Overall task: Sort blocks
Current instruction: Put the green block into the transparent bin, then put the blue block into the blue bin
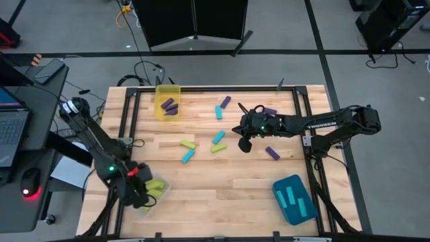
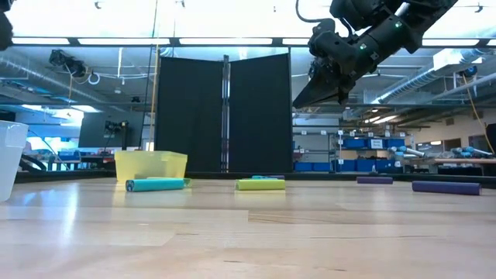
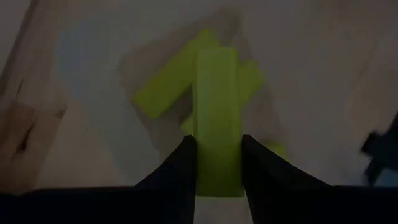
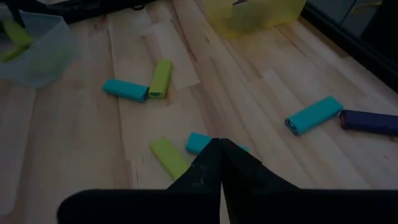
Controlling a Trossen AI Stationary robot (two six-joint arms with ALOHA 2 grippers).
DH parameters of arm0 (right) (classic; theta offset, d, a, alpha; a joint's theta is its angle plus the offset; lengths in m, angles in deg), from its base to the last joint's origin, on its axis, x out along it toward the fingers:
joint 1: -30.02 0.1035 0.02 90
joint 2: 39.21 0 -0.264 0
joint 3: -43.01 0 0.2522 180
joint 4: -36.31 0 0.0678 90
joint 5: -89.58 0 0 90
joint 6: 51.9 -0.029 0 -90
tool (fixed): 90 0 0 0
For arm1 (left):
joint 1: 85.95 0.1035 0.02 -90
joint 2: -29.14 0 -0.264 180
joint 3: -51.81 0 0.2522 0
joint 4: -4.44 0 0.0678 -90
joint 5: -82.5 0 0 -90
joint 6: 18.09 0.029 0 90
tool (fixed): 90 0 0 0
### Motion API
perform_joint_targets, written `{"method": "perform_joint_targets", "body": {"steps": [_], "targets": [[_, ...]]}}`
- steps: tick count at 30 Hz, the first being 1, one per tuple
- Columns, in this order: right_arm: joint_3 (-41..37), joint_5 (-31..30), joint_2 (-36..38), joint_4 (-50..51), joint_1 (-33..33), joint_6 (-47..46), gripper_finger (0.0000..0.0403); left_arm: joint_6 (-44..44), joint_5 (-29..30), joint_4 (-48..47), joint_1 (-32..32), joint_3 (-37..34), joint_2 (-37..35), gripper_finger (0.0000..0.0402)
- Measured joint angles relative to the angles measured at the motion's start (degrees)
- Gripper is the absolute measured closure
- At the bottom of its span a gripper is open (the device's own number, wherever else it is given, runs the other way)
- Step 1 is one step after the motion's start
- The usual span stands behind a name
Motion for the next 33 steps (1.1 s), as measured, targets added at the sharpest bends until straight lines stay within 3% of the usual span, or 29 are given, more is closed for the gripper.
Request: {"method": "perform_joint_targets", "body": {"steps": [9, 16, 25, 29, 33], "targets": [[0.0, 0.03, 0.0, 0.0, 0.0, -1.07, 0.0388, -0.2, -2.95, 5.99, -1.08, -5.11, 0.0, 0.0301], [0.0, 0.04, 0.0, 0.0, 0.0, -1.11, 0.0384, 0.91, -3.61, 6.06, -1.03, -4.6, 0.0, 0.0301], [0.0, 0.04, 0.0, -0.56, 0.0, -1.13, 0.0388, 1.88, -1.39, 3.11, -0.97, -1.52, 0.0, 0.0213], [0.0, 0.04, -0.02, -0.57, 0.0, -1.7, 0.0375, 2.78, 2.08, 1.16, -0.92, 0.36, -0.14, 0.0225], [0.0, 0.04, -0.02, -1.09, -0.14, -1.74, 0.0362, 7.21, 7.38, 0.85, 1.17, 0.62, -2.08, 0.0275]]}}
